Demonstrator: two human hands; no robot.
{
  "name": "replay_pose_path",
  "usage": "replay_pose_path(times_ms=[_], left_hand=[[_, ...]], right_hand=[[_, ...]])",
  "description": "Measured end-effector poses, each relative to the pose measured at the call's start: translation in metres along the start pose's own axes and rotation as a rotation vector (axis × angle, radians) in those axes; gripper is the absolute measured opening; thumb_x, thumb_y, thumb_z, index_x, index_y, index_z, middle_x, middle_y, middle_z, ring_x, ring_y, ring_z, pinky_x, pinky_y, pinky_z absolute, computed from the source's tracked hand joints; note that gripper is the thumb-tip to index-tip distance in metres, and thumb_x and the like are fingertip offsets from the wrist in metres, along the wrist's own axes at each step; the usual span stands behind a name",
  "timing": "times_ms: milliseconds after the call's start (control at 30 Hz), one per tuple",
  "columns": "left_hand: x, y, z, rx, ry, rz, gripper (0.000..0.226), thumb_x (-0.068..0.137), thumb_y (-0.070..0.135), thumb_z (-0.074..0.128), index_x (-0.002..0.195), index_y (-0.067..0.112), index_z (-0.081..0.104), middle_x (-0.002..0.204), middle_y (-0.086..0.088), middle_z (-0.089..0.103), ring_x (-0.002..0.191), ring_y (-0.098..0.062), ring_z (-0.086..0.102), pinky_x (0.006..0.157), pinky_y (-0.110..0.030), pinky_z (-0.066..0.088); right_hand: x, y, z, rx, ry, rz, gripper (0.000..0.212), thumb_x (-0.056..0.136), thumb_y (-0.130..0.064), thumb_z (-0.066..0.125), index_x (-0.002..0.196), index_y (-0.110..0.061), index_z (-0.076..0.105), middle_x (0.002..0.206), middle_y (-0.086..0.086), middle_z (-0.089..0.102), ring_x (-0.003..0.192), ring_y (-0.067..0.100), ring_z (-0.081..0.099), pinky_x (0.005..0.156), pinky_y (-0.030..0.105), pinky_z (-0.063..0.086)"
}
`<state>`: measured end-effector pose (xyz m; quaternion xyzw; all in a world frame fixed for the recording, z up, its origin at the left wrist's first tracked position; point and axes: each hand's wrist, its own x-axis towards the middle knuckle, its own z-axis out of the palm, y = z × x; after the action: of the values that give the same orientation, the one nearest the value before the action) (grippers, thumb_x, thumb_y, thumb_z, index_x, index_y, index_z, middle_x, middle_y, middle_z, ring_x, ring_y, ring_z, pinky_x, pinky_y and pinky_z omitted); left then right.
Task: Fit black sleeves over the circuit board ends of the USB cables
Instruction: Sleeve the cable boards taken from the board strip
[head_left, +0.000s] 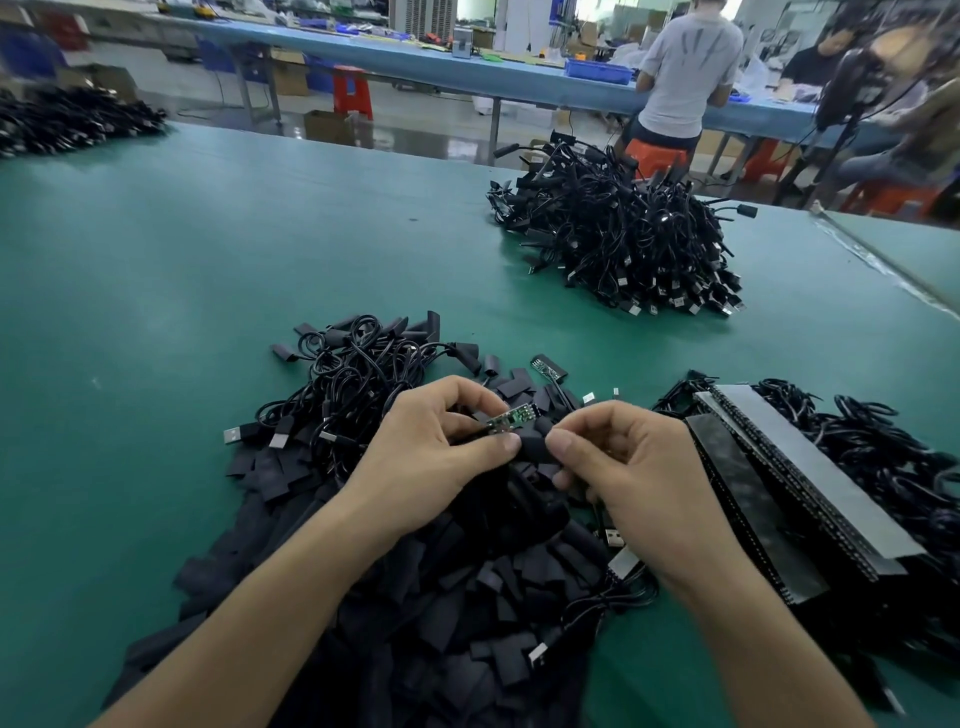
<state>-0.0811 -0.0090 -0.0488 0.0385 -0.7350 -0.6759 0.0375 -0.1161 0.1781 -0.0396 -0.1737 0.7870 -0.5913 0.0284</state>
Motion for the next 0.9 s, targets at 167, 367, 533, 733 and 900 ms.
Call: replay_pose_path(times_ms=[167,367,533,733,900], left_hand=[[0.000,0.003,0.002,-0.032,-0.016,-0.033,0.014,0.086,0.005,0.075,0.095,0.011,0.066,0.072,-0.007,0.075,0.049,-0.009,0.062,0.046,-0.015,0.045],[0.004,-0.003,0.000,0.070,0.048,0.014,0.002,0.091,0.019,0.070,0.091,0.018,0.073,0.067,0.011,0.069,0.045,0.006,0.052,0.043,-0.005,0.035],[0.005,-0.005,0.000,0.092,0.013,0.045,0.009,0.094,0.011,0.066,0.093,0.015,0.075,0.069,0.007,0.073,0.048,0.007,0.054,0.047,-0.002,0.037],[0.005,-0.004,0.001,0.089,-0.014,0.050,0.010,0.094,0.011,0.066,0.092,0.009,0.075,0.067,0.004,0.072,0.046,0.007,0.053,0.049,-0.002,0.037],[0.005,-0.004,0.001,0.077,-0.017,0.053,0.010,0.094,0.011,0.066,0.091,0.009,0.075,0.066,0.003,0.072,0.047,0.007,0.053,0.049,-0.003,0.037]], right_hand=[[-0.005,-0.002,0.005,-0.248,-0.070,-0.114,0.028,0.072,-0.018,0.086,0.092,-0.035,0.076,0.084,-0.021,0.073,0.078,-0.002,0.069,0.071,0.013,0.053],[-0.004,-0.002,0.000,-0.277,0.073,-0.122,0.031,0.068,-0.019,0.089,0.089,-0.038,0.077,0.084,-0.022,0.073,0.076,-0.003,0.067,0.068,0.010,0.049],[0.000,-0.001,-0.008,-0.154,0.175,-0.090,0.028,0.063,-0.017,0.091,0.083,-0.032,0.078,0.079,-0.017,0.074,0.069,0.000,0.068,0.063,0.012,0.051],[0.001,-0.001,-0.011,-0.168,0.119,-0.108,0.028,0.064,-0.020,0.090,0.088,-0.029,0.078,0.078,-0.021,0.073,0.068,-0.004,0.068,0.063,0.009,0.050],[0.002,0.003,-0.012,-0.199,0.068,-0.106,0.026,0.065,-0.018,0.090,0.089,-0.023,0.080,0.069,-0.023,0.071,0.054,-0.008,0.059,0.055,0.003,0.041]])
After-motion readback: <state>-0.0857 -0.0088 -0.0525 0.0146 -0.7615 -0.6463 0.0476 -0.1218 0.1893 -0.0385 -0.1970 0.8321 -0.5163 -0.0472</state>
